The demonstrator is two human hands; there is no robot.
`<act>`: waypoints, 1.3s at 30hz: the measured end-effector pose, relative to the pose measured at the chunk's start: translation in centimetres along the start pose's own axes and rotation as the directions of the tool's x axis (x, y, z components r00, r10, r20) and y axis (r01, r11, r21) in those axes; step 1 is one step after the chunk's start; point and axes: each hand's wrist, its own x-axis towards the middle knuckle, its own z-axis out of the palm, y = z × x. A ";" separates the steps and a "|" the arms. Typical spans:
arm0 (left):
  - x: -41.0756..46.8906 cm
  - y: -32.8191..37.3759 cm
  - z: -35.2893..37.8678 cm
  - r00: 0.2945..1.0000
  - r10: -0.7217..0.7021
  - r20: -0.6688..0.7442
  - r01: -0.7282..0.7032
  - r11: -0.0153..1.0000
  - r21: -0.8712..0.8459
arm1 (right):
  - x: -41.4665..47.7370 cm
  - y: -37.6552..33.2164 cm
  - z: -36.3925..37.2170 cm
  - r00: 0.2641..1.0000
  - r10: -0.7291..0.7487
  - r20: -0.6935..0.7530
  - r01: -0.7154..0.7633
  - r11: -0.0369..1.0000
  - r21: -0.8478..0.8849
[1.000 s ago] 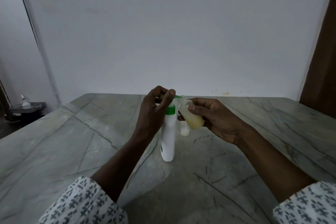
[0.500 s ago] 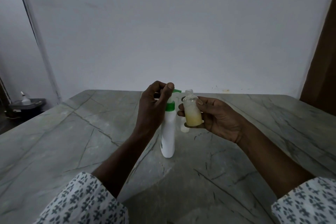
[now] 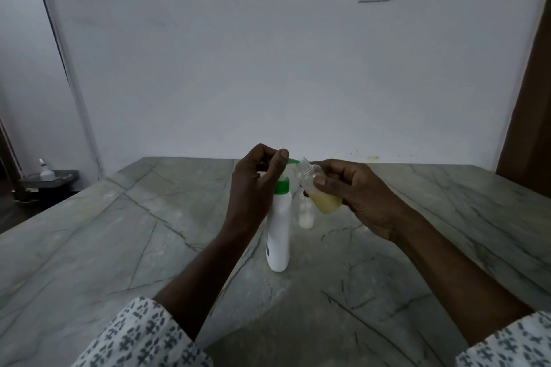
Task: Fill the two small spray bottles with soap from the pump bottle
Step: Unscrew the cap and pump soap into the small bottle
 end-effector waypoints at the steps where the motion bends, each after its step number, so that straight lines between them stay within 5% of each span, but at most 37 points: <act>1: 0.0 0.0 0.0 1.000 0.002 0.002 -0.002 1.000 0.000 | 0.0 -0.2 0.0 1.000 -0.013 -0.008 0.012 1.000 -0.009; 39: 0.1 -1.1 -0.4 0.996 -0.028 0.084 0.020 0.996 0.093 | 0.2 0.4 -0.2 1.000 0.011 -0.023 -0.012 0.998 -0.060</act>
